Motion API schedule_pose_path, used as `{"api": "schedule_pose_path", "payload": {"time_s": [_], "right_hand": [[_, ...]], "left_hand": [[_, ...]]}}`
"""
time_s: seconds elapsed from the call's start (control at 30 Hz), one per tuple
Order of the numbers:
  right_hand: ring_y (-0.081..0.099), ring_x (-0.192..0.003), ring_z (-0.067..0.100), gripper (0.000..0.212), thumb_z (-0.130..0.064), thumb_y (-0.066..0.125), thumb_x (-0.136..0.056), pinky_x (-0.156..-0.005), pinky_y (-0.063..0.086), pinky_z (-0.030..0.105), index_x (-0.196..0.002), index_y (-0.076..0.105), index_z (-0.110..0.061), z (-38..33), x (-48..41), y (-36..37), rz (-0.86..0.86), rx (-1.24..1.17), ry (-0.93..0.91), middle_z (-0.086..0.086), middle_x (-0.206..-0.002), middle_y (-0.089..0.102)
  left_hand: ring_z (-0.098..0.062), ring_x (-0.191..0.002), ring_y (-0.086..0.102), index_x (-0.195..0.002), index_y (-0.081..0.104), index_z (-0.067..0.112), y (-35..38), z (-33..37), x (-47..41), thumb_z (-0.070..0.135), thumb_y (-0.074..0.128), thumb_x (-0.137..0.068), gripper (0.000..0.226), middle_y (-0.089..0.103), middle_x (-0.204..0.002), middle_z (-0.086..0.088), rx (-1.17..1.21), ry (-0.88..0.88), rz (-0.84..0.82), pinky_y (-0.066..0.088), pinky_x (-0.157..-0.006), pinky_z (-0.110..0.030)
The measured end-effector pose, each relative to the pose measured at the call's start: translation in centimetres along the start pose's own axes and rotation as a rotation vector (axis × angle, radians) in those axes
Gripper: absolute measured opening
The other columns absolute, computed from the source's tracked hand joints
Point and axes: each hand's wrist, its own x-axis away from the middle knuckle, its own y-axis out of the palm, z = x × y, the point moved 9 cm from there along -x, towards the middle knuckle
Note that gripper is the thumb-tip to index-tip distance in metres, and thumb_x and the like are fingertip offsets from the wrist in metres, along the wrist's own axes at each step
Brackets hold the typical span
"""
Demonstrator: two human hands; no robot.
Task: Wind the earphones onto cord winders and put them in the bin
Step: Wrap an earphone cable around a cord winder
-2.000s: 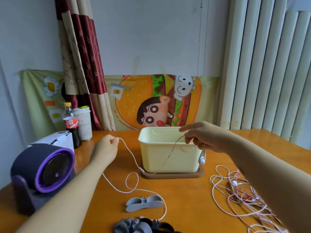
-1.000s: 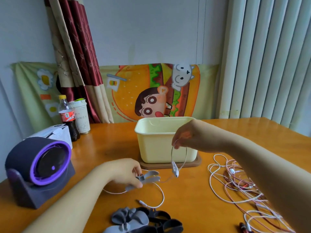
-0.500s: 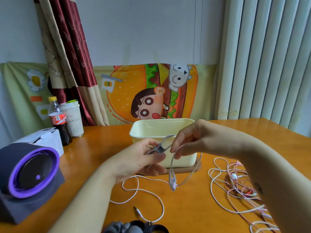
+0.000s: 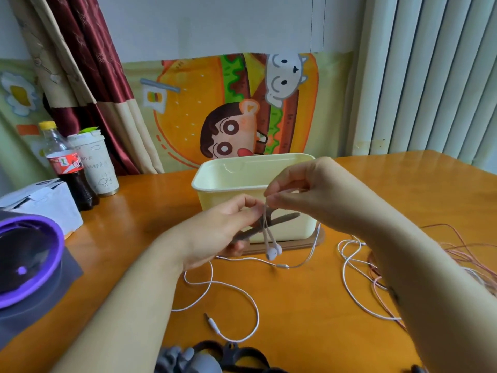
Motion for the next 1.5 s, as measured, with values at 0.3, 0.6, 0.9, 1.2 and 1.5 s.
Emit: {"api": "schedule_pose_path", "payload": {"time_s": [0.3,0.6,0.9,1.2,1.5], "right_hand": [[0.055,-0.064,-0.019,0.003,-0.014,0.070,-0.084,-0.057,0.038,-0.001,-0.083,0.073,-0.015,-0.3,0.4,-0.9,0.149,0.072,-0.056,-0.022,-0.074,0.061],[0.052,-0.059,-0.019,0.009,-0.011,0.070,-0.083,-0.058,0.037,-0.001,-0.079,0.070,-0.019,-0.4,0.9,-1.6,0.242,0.051,-0.103,-0.020,-0.076,0.062],[0.058,-0.092,0.003,0.015,-0.028,0.066,-0.087,-0.080,0.047,0.022,-0.102,0.068,-0.028,1.8,1.6,-4.3,0.548,0.066,-0.037,-0.018,-0.095,0.065],[0.060,-0.073,0.005,0.012,-0.024,0.075,-0.080,-0.062,0.048,0.015,-0.087,0.067,-0.019,0.9,1.4,1.7,0.345,-0.028,-0.098,-0.010,-0.078,0.065],[0.063,-0.065,0.017,0.013,-0.017,0.068,-0.084,-0.065,0.055,0.028,-0.084,0.071,-0.005,4.5,1.7,5.5,0.161,-0.759,0.373,0.007,-0.071,0.066]], "left_hand": [[-0.004,-0.064,0.049,-0.110,0.070,0.030,1.0,0.5,0.3,0.045,0.060,-0.074,0.040,0.069,-0.093,-0.001,-0.061,0.082,-0.018,0.038,-0.053,-0.018],[0.000,-0.054,0.046,-0.109,0.070,0.025,2.2,1.1,0.1,0.039,0.062,-0.077,0.036,0.069,-0.076,0.005,-0.088,0.157,0.025,0.037,-0.051,-0.015],[-0.002,-0.051,0.042,-0.096,0.072,0.018,-0.5,0.8,-0.1,0.023,0.062,-0.080,0.020,0.063,-0.067,0.009,0.336,0.143,0.277,0.032,-0.043,-0.010],[-0.005,-0.057,0.045,-0.091,0.075,0.021,-2.7,0.4,0.5,0.021,0.062,-0.092,0.013,0.062,-0.074,0.007,0.444,0.186,0.525,0.037,-0.046,-0.013],[0.002,-0.070,0.059,-0.117,0.070,0.029,-2.7,2.8,1.8,0.033,0.058,-0.094,0.027,0.069,-0.077,0.018,0.044,0.380,0.626,0.044,-0.067,-0.015]]}}
